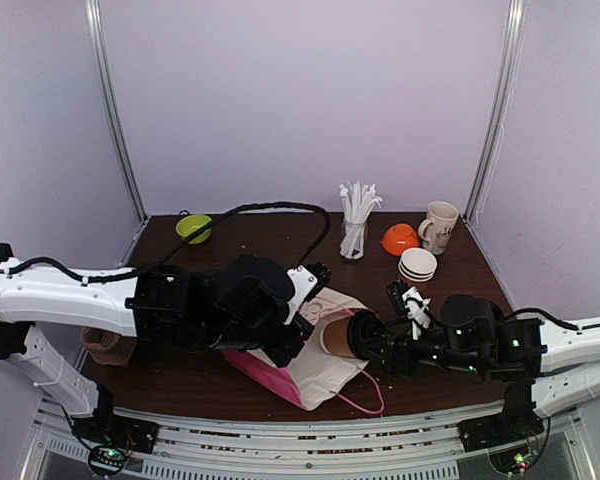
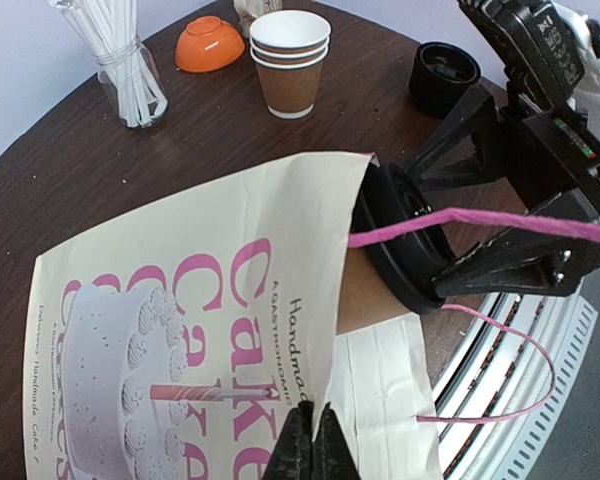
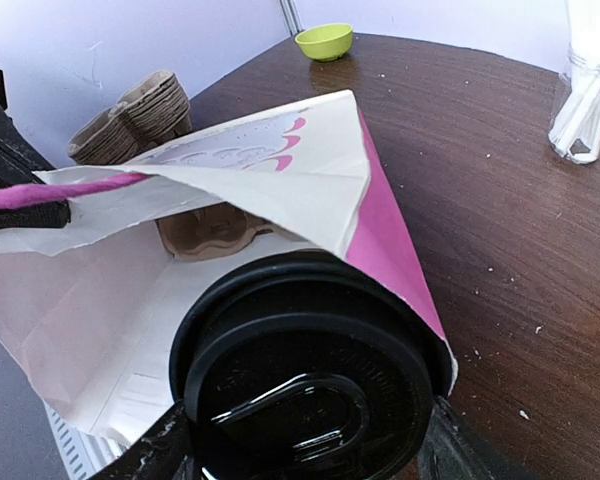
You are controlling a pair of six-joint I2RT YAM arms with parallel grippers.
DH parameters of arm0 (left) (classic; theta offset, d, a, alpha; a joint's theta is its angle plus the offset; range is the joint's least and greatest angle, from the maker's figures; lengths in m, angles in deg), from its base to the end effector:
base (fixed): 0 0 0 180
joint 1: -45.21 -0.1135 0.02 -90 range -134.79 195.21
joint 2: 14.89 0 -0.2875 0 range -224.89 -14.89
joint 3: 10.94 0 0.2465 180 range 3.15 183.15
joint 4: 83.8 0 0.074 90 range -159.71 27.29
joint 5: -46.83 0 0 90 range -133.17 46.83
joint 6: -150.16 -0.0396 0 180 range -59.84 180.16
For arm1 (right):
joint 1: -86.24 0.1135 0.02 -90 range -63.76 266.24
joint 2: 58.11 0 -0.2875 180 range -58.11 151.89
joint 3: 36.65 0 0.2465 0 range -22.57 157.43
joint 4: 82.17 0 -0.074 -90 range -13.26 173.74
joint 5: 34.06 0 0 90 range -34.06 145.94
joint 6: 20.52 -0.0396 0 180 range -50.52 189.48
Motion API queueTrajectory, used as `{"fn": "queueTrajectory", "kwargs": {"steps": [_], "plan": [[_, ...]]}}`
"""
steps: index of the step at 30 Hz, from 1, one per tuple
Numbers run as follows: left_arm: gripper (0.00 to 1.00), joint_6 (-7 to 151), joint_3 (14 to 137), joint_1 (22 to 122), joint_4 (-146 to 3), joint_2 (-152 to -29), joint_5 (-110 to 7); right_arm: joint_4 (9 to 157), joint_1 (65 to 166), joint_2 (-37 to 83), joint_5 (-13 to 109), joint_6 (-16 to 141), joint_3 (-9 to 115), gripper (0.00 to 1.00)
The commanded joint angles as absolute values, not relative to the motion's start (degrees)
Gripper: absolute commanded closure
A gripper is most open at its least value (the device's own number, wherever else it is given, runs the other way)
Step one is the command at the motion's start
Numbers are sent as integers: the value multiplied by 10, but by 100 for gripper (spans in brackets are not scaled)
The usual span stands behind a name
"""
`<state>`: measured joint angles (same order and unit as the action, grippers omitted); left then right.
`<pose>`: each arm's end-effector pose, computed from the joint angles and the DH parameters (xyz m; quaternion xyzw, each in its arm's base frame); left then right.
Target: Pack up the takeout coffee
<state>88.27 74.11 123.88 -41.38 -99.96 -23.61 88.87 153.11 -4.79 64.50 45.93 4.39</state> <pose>0.0766 -0.3150 0.3247 0.3232 0.8447 -0.2263 0.3618 0.0819 0.1766 0.2506 -0.2646 0.7805 0.3562 0.4404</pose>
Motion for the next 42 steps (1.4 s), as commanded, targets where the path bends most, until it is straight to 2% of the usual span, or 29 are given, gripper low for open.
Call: {"fn": "queueTrajectory", "kwargs": {"steps": [1,11,23,29,42], "plan": [[100,915,774,1244,-437,-995,-219,929,1538,-64,678,461,47,41],[100,970,824,1241,-445,-1011,-194,925,1551,-115,694,481,52,41],[100,1028,878,1208,-406,-1051,-222,857,1569,-141,713,547,102,41],[100,1031,879,1208,-415,-1054,-225,848,1572,-104,692,576,120,40],[100,1002,852,1208,-452,-1032,-249,979,1573,10,672,617,120,41]]}}
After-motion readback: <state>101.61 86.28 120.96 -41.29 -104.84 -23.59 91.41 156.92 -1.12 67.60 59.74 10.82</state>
